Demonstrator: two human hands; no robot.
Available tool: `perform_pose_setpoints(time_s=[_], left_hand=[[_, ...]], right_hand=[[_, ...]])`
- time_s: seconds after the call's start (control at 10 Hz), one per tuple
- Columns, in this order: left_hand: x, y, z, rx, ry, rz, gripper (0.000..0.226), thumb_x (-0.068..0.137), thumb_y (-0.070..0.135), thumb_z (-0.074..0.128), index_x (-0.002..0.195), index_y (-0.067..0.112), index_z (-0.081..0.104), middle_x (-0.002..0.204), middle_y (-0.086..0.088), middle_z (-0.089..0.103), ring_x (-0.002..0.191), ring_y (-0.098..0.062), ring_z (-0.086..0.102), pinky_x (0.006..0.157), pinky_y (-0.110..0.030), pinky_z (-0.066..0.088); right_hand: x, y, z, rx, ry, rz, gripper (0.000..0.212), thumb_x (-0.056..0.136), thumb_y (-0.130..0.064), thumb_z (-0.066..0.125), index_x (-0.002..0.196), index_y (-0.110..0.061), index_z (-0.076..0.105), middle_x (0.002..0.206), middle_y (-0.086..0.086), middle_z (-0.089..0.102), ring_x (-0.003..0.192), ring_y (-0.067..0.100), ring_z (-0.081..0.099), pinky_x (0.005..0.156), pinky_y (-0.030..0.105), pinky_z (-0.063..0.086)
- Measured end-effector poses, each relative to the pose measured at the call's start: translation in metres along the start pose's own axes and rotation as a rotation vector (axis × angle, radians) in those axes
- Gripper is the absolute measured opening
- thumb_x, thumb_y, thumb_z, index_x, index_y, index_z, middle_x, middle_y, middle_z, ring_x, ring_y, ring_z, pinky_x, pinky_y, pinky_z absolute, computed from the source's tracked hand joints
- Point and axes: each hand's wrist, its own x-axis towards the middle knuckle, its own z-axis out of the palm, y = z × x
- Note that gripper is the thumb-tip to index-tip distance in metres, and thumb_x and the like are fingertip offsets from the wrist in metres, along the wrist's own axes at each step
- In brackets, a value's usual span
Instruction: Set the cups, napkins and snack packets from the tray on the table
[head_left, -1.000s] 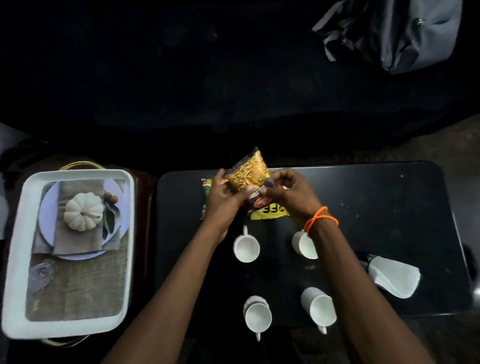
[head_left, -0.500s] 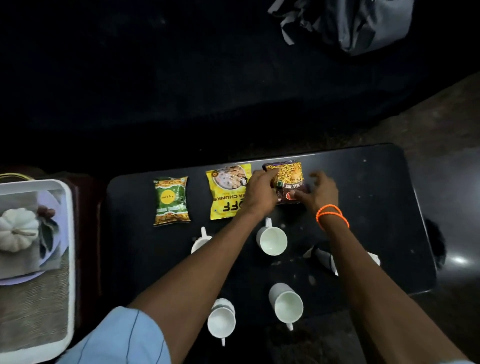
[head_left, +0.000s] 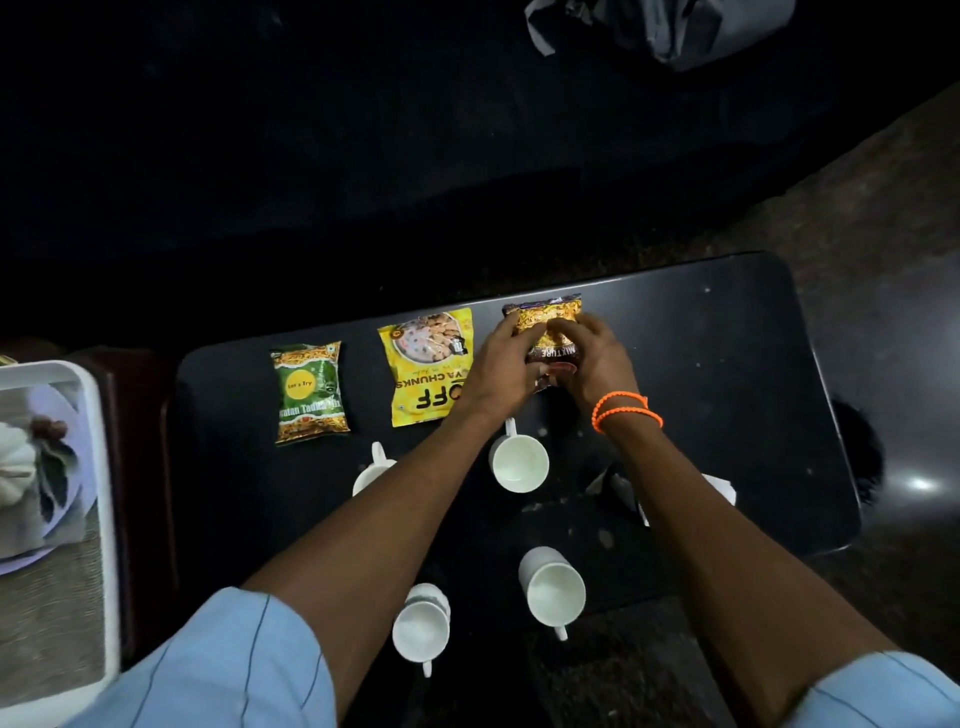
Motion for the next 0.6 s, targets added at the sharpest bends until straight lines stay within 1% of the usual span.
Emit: perform_pose_setpoints(time_s=[0.1,0.2,0.3,0.4,0.5,0.6], left_hand=[[-0.002,0.001,0.004,0.02,0.017,0.005,0.068,0.092,0.01,0.072,0.154,0.022,0.046,0.169,-0.014,0.026,0.154,-0.034,0.03,0.126,-0.047,0.03],[-0.002,0.005,0.007,0.019,0.017,0.019,0.071,0.088,0.006,0.076,0.152,0.022,0.049,0.169,-0.014,0.027,0.154,-0.034,0.03,0.126,-0.044,0.029],[0.0,0.003,0.002,0.008,0.009,0.006,0.071,0.087,0.008,0.078,0.151,0.022,0.051,0.169,-0.013,0.027,0.154,-0.033,0.031,0.127,-0.041,0.028],[0.0,0.002,-0.004,-0.017,0.001,0.022,0.071,0.088,0.014,0.078,0.152,0.021,0.05,0.168,-0.013,0.03,0.154,-0.032,0.032,0.126,-0.041,0.03],[-0.007,0.002,-0.019,-0.005,0.023,0.083,0.063,0.094,0.024,0.072,0.152,0.02,0.049,0.164,-0.015,0.037,0.151,-0.033,0.036,0.122,-0.043,0.032],[-0.016,-0.009,-0.044,0.026,0.102,0.096,0.056,0.102,0.033,0.059,0.155,0.024,0.044,0.166,-0.012,0.034,0.152,-0.031,0.034,0.12,-0.045,0.036]], right_hand=[[-0.004,0.002,0.004,-0.025,0.026,-0.022,0.075,0.074,0.002,0.086,0.141,-0.019,0.059,0.154,0.019,0.044,0.132,0.042,0.054,0.106,0.047,0.051],[-0.009,0.006,0.008,-0.048,0.054,-0.002,0.075,0.077,0.003,0.083,0.143,-0.02,0.056,0.156,0.017,0.042,0.133,0.041,0.053,0.105,0.047,0.052],[-0.013,0.004,0.01,-0.041,0.034,0.035,0.076,0.082,0.006,0.077,0.149,-0.02,0.051,0.162,0.016,0.036,0.141,0.038,0.047,0.111,0.048,0.048],[-0.011,0.006,0.003,-0.103,0.016,0.029,0.08,0.08,0.003,0.078,0.151,-0.019,0.049,0.164,0.017,0.032,0.147,0.039,0.037,0.115,0.052,0.042],[-0.008,-0.003,-0.013,-0.19,0.025,-0.003,0.089,0.075,-0.013,0.087,0.153,-0.019,0.045,0.163,0.014,0.035,0.151,0.038,0.029,0.117,0.056,0.037],[-0.007,-0.024,-0.021,-0.183,0.078,-0.046,0.09,0.076,-0.025,0.086,0.154,-0.02,0.043,0.165,0.011,0.033,0.155,0.034,0.024,0.12,0.054,0.034]])
